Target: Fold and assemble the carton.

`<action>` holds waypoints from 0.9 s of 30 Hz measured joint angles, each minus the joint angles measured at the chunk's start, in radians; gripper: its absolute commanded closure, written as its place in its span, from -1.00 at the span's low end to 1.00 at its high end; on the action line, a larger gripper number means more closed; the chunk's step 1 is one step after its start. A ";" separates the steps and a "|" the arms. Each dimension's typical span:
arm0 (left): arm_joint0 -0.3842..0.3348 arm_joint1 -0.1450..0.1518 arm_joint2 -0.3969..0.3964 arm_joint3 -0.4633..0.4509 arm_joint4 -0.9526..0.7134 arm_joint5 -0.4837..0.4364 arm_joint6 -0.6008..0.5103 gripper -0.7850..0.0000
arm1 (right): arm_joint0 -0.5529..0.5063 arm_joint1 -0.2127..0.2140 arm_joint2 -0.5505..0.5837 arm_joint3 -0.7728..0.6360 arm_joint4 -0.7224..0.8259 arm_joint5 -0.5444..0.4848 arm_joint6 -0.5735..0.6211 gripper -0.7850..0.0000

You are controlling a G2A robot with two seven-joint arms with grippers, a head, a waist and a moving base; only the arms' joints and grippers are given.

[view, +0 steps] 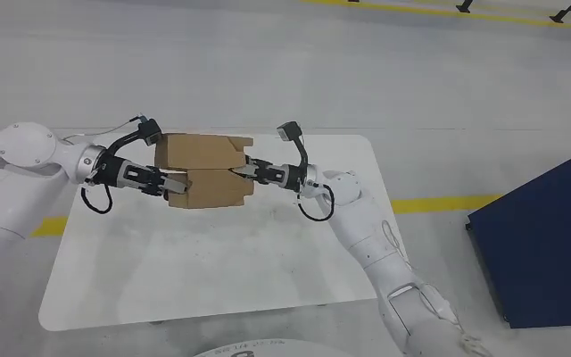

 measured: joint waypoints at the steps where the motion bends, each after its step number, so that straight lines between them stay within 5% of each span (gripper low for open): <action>1: -0.002 0.000 0.002 0.000 -0.005 0.002 -0.001 1.00 | 0.002 0.000 -0.005 0.000 -0.001 0.001 0.000 0.09; 18: -0.030 -0.002 0.075 0.007 0.018 0.000 0.000 1.00 | 0.023 0.001 -0.031 0.016 0.069 0.010 -0.017 0.17; 21: -0.037 -0.002 0.083 0.008 0.014 -0.001 0.001 1.00 | 0.030 0.000 -0.041 0.020 0.057 0.014 -0.017 0.34; 25: -0.042 0.001 0.086 0.008 0.004 -0.009 0.009 1.00 | 0.034 0.001 -0.047 0.024 0.054 0.015 -0.020 0.94; 27: -0.042 0.003 0.086 0.008 -0.002 -0.012 0.012 1.00 | 0.036 0.002 -0.048 0.025 0.054 0.014 -0.021 1.00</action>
